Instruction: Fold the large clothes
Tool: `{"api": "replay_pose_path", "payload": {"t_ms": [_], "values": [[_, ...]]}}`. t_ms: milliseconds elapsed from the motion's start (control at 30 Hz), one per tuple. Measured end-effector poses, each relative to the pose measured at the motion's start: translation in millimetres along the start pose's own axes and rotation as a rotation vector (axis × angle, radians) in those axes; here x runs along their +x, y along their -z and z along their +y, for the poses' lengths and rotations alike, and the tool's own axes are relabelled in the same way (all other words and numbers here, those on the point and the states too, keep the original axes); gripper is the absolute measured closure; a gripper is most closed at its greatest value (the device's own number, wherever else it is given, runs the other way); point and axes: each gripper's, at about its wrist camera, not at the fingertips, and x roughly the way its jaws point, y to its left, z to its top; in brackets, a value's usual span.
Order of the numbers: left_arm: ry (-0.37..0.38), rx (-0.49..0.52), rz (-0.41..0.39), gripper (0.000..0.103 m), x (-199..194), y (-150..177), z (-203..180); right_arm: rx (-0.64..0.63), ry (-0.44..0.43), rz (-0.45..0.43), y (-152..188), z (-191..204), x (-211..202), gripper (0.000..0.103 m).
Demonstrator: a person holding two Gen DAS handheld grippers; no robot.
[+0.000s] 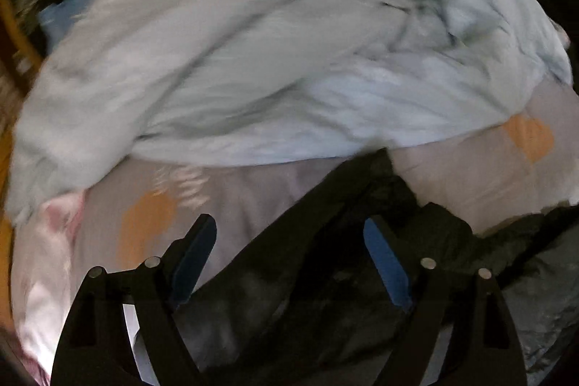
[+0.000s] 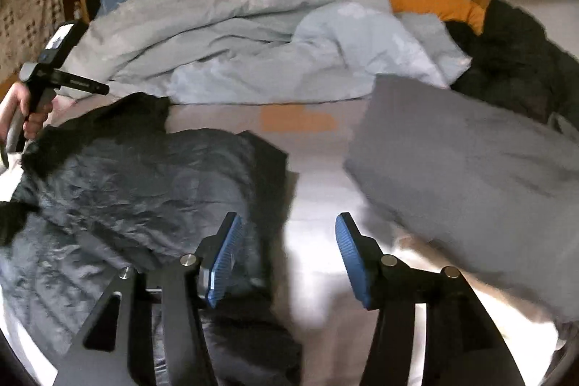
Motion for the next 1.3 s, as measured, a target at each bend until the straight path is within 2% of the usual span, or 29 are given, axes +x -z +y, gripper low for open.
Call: {"api": "replay_pose_path", "payload": {"t_ms": [100, 133, 167, 200, 233, 267, 367, 433, 667, 800, 900, 1033, 1100, 1200, 1267, 1300], "values": [[0.029, -0.018, 0.031, 0.020, 26.2, -1.5, 4.4, -0.031, 0.007, -0.013, -0.8, 1.5, -1.7, 0.046], [0.048, -0.035, 0.039, 0.027, 32.3, 0.6, 10.2, -0.025, -0.003, -0.009, -2.0, 0.8, -0.5, 0.046], [0.063, -0.049, 0.047, 0.053, 36.6, 4.4, 15.6, -0.020, -0.009, -0.008, -2.4, 0.4, 0.0, 0.046], [0.086, -0.050, 0.070, 0.069, 41.8, 6.3, 19.8, -0.020, -0.011, -0.007, -2.2, 0.5, 0.4, 0.046], [0.095, -0.048, 0.087, 0.094, 44.1, 10.6, 26.7, -0.023, -0.010, -0.005, -1.6, 1.2, 0.5, 0.046], [0.086, -0.058, 0.071, 0.098, 40.5, 14.2, 33.2, -0.027, -0.006, -0.004, -0.7, 3.0, -0.1, 0.046], [0.069, -0.089, -0.072, 0.100, -2.9, 23.4, 58.9, -0.024, -0.001, -0.010, 0.6, 6.4, -6.1, 0.046], [0.015, -0.131, -0.186, 0.100, -49.4, 30.7, 83.1, -0.017, -0.008, -0.017, 0.8, 9.2, -13.3, 0.046], [-0.173, -0.189, -0.401, 0.100, -211.6, 62.2, 161.3, -0.012, -0.019, -0.042, 1.7, 27.6, -58.2, 0.046], [-0.251, -0.201, -0.511, 0.100, -296.4, 94.9, 178.9, -0.006, -0.035, -0.061, 7.3, 35.2, -79.1, 0.045], [-0.176, -0.193, -0.575, 0.100, -334.6, 115.7, 169.3, 0.048, -0.080, -0.057, 9.4, 35.5, -89.3, 0.043], [-0.029, -0.110, -0.625, 0.100, -350.0, 134.3, 119.9, 0.099, -0.118, -0.070, 11.5, 33.1, -99.2, 0.043], [0.006, -0.097, -0.608, 0.100, -340.4, 137.3, 90.4, 0.114, -0.117, -0.081, 12.9, 31.2, -103.0, 0.041], [0.069, -0.131, -0.562, 0.100, -314.6, 149.4, 48.1, 0.123, -0.129, -0.073, 16.0, 26.2, -99.6, 0.034], [0.136, -0.146, -0.548, 0.100, -288.8, 173.0, 19.0, 0.103, -0.164, -0.026, 20.9, 27.2, -89.5, 0.032], [0.153, -0.152, -0.526, 0.100, -270.2, 187.3, 3.3, 0.059, -0.210, 0.038, 25.8, 30.8, -77.3, 0.031]]}}
